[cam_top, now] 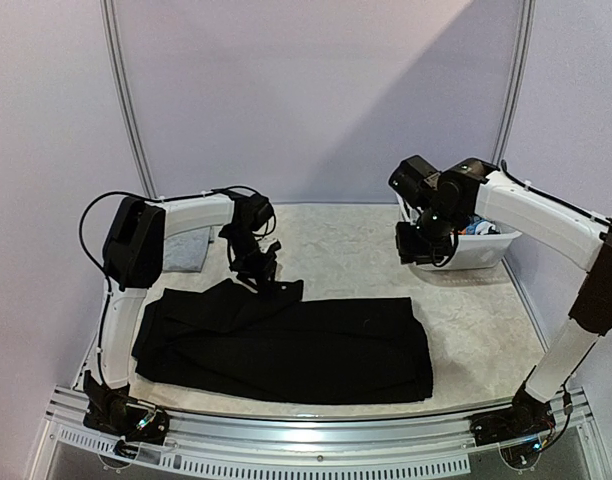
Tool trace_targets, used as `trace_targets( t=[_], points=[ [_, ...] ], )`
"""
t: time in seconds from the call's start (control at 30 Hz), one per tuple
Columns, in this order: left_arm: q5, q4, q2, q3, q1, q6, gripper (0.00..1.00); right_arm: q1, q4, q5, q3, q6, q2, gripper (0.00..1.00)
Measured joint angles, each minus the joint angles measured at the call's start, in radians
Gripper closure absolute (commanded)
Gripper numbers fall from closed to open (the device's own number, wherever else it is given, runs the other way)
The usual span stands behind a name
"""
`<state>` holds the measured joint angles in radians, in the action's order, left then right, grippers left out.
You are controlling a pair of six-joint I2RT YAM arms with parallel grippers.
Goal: Fold and stack the mixed laundry pile
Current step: Adjust the rectangle-folded shirt at the center of the board.
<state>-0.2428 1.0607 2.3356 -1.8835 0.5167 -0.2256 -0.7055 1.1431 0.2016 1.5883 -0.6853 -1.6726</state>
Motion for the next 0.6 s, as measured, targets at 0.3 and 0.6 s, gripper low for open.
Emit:
trace_targets(
  t=[0.3,0.6],
  points=[
    [0.082,0.004,-0.003,-0.01,0.021,-0.045,0.44,0.007,0.007,0.018,-0.076,0.032,0.119,0.68],
    [0.185,-0.021,-0.068,0.031,0.053,-0.103,0.36,0.007,0.041,0.034,-0.18,0.006,0.256,0.68]
  ],
)
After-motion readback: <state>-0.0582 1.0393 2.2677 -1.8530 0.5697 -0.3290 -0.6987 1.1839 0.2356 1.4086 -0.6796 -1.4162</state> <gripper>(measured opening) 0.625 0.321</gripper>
